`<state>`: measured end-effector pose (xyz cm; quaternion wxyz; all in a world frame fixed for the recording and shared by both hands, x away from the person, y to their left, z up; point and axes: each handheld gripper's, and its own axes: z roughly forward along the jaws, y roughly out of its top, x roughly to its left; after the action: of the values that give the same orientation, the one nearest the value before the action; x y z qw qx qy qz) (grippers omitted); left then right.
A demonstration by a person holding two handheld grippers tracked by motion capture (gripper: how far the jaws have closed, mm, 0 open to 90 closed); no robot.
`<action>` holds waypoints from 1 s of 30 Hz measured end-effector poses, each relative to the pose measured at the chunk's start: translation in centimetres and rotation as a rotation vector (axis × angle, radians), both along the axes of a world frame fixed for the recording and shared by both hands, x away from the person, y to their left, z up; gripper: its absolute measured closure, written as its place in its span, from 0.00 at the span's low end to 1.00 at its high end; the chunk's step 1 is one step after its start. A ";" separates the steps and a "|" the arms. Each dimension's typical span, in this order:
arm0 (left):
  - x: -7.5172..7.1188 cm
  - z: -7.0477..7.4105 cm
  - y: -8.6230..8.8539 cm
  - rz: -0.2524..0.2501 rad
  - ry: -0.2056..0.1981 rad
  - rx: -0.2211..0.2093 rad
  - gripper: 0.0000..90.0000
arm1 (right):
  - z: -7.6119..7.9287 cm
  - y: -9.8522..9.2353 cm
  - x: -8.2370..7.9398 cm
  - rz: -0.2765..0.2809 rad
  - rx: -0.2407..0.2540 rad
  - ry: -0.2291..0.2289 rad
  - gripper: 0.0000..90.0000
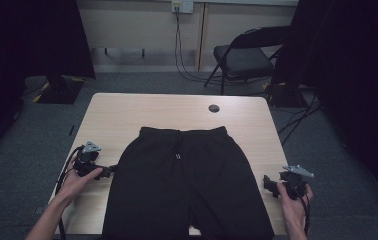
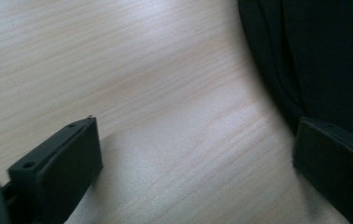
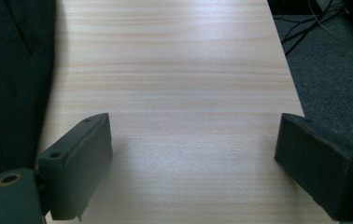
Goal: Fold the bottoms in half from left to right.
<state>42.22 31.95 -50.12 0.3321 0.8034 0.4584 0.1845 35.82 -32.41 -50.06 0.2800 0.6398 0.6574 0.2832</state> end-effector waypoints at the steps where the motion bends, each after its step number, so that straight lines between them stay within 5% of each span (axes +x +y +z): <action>1: 0.0 0.0 0.0 0.000 0.000 0.000 0.05 | 0.0 0.0 0.0 0.000 0.000 0.000 0.11; 4: -0.1 0.3 0.2 0.029 -0.011 -0.018 0.19 | 0.1 -0.1 0.0 0.002 0.002 0.012 0.12; 13: -0.2 0.8 0.7 0.034 0.025 -0.020 0.22 | 0.9 0.2 -0.1 0.034 0.043 0.039 0.20; 17: -0.4 1.3 0.9 0.026 0.024 -0.042 0.23 | 2.0 0.9 -0.5 0.052 0.037 0.007 0.25; 24: -0.6 2.3 0.1 -0.038 -0.024 -0.048 0.26 | 4.0 3.6 -1.7 0.148 0.028 -0.036 0.36; 27: -0.7 2.7 -0.3 -0.057 -0.024 -0.090 0.29 | 5.1 5.0 -2.4 0.186 0.011 -0.074 0.36; 30: -0.8 3.0 -0.9 -0.084 -0.026 -0.078 0.31 | 6.6 7.6 -3.5 0.272 0.009 -0.097 0.43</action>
<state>41.40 31.04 -47.08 0.3767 0.8059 0.4269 0.1626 32.32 -24.79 -43.48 0.2676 0.5318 0.7224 0.3518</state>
